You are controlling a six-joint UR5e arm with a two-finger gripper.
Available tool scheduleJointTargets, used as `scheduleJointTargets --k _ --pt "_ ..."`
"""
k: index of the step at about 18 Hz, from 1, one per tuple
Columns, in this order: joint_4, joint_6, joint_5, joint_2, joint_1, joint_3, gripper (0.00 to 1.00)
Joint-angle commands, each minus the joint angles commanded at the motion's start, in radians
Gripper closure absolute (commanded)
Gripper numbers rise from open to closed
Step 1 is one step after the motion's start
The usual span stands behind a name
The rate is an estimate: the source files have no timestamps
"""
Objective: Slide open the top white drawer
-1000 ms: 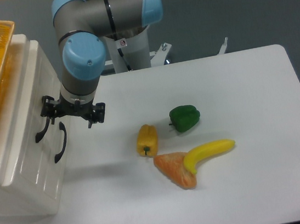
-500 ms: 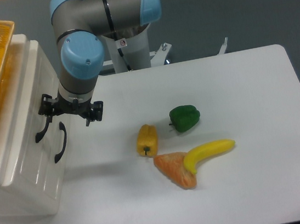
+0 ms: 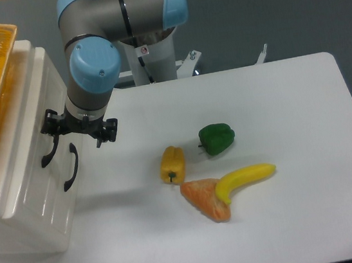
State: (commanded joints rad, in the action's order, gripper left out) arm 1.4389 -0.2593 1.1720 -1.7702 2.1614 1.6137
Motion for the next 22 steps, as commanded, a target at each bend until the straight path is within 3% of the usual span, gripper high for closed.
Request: scheduleJointTargets --k 22 --pt "0.000 0.000 0.002 -0.018 -0.009 0.005 0.00"
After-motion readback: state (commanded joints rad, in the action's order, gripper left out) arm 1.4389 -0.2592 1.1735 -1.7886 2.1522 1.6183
